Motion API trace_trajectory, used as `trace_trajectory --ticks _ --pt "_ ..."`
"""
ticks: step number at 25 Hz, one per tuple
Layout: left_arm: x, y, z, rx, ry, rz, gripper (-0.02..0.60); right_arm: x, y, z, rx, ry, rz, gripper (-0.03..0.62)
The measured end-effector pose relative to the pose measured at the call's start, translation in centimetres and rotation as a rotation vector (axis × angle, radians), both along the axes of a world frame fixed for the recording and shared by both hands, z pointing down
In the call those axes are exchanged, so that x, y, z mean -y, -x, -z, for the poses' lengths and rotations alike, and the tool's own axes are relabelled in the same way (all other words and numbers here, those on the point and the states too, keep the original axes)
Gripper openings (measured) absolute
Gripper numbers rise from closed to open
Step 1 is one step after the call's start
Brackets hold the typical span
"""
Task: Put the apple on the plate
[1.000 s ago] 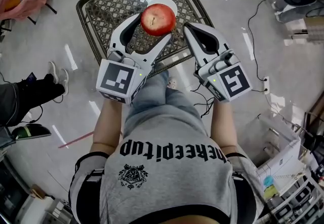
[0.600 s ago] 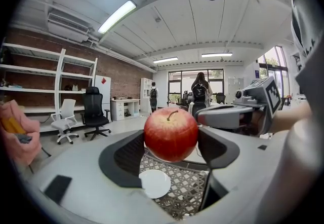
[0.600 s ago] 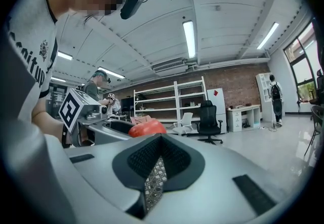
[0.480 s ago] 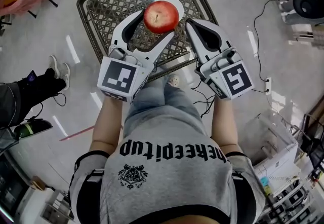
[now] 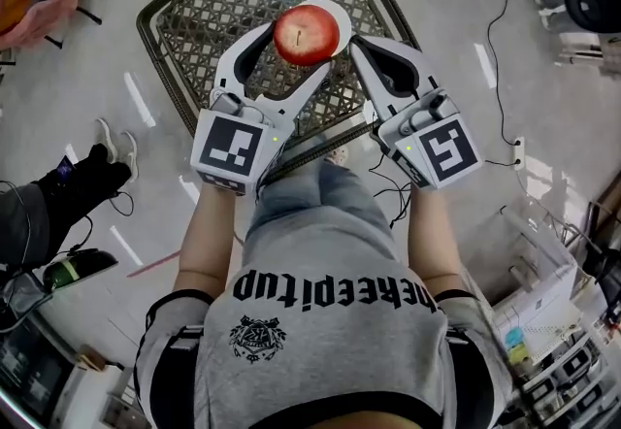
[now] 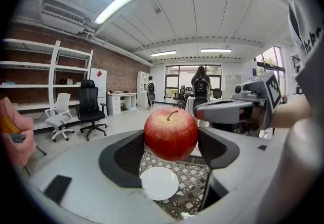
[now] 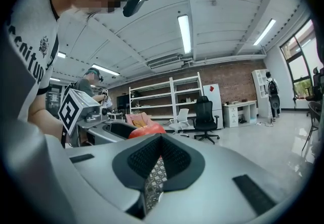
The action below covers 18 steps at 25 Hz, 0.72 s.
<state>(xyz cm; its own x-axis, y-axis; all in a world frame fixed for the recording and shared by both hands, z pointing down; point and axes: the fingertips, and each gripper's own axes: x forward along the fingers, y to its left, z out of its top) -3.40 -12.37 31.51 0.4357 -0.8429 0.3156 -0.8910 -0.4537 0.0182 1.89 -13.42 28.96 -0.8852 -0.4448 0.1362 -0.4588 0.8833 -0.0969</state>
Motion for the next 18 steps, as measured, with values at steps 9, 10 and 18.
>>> trace_trajectory --ticks 9,10,18 --pt "1.7 0.8 -3.5 0.001 0.075 -0.034 0.374 1.6 0.9 -2.2 -0.014 0.034 -0.034 0.002" --pt "2.0 0.9 -3.8 0.000 0.064 -0.041 0.374 1.8 1.0 -2.4 -0.016 0.037 -0.036 0.002" --pt "3.7 1.0 -6.1 0.010 0.064 -0.072 0.374 3.0 1.3 -3.6 -0.036 0.057 -0.057 0.002"
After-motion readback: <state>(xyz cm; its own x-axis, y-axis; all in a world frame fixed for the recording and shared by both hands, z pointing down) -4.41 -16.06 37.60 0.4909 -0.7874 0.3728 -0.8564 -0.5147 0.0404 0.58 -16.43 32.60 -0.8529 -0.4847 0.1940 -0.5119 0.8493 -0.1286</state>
